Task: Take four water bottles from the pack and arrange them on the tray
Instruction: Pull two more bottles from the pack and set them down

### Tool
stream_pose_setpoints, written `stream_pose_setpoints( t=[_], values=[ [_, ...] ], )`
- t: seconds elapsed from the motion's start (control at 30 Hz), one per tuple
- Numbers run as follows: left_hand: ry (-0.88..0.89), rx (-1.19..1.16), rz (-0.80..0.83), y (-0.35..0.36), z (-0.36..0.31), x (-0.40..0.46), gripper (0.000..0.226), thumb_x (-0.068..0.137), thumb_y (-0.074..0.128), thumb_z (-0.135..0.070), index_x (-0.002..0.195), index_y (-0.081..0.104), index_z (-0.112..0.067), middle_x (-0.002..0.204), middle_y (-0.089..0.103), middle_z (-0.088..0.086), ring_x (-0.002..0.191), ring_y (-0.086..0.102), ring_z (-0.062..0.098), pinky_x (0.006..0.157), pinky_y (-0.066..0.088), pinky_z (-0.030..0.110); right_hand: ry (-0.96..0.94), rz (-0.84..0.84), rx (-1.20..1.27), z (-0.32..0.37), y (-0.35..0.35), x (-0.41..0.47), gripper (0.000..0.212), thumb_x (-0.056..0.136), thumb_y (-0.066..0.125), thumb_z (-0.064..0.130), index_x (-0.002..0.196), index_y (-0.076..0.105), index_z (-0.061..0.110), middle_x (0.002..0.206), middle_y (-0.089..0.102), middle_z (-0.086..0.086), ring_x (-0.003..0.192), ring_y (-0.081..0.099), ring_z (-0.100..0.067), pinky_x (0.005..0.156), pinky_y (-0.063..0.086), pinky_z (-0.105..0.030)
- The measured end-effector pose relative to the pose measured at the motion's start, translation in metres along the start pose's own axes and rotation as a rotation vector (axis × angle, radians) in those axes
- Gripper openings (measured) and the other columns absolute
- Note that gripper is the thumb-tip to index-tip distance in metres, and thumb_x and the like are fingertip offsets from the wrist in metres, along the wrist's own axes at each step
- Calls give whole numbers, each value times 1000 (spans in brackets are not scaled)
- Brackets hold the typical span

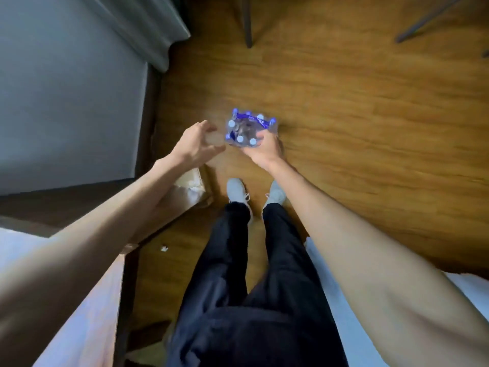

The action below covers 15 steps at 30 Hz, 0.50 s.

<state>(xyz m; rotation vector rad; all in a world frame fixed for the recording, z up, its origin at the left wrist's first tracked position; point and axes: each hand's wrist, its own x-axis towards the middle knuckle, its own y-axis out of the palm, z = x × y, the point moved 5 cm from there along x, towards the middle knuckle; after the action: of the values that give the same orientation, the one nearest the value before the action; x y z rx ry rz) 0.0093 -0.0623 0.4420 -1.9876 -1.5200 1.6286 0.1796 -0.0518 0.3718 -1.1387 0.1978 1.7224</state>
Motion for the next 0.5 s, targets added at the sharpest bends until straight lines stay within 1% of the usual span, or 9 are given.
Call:
stream_pose_setpoints(
  t=[0.1, 0.17, 0.27, 0.4, 0.5],
  values=[
    [-60, 23, 72, 39, 16, 79, 56, 86, 70, -24, 136, 54, -4, 137, 57, 17, 125, 54, 31, 100, 43, 33, 80, 32, -30, -31, 21, 78, 65, 75, 81, 31, 132, 57, 12, 132, 62, -8, 121, 60, -27, 95, 49, -32],
    [-91, 34, 123, 70, 33, 130, 55, 86, 71, -26, 134, 56, -4, 137, 59, 15, 124, 55, 31, 99, 44, 34, 121, 37, -37, -54, 37, 126, 66, 75, 81, 34, 133, 56, 13, 134, 61, -7, 122, 59, -26, 95, 49, -32],
    [-110, 74, 179, 122, 59, 205, 52, 86, 70, -26, 132, 57, -7, 133, 61, 14, 121, 57, 32, 97, 46, 34, 139, 58, -86, -89, 63, 198, 63, 77, 81, 33, 130, 56, 11, 132, 62, -9, 121, 59, -27, 93, 48, -31],
    [-76, 119, 243, 198, 101, 291, 45, 85, 69, -21, 126, 60, -5, 128, 64, 17, 117, 59, 34, 93, 46, 34, 157, 57, -143, -135, 104, 292, 61, 74, 84, 35, 125, 60, 11, 127, 66, -9, 117, 63, -26, 87, 48, -28],
    [-85, 125, 260, 247, 134, 337, 49, 84, 70, -20, 128, 59, -2, 129, 62, 18, 119, 57, 35, 92, 43, 33, 134, 41, -221, -162, 132, 349, 63, 77, 81, 35, 130, 56, 11, 133, 62, -10, 122, 60, -27, 90, 47, -29]
  ],
)
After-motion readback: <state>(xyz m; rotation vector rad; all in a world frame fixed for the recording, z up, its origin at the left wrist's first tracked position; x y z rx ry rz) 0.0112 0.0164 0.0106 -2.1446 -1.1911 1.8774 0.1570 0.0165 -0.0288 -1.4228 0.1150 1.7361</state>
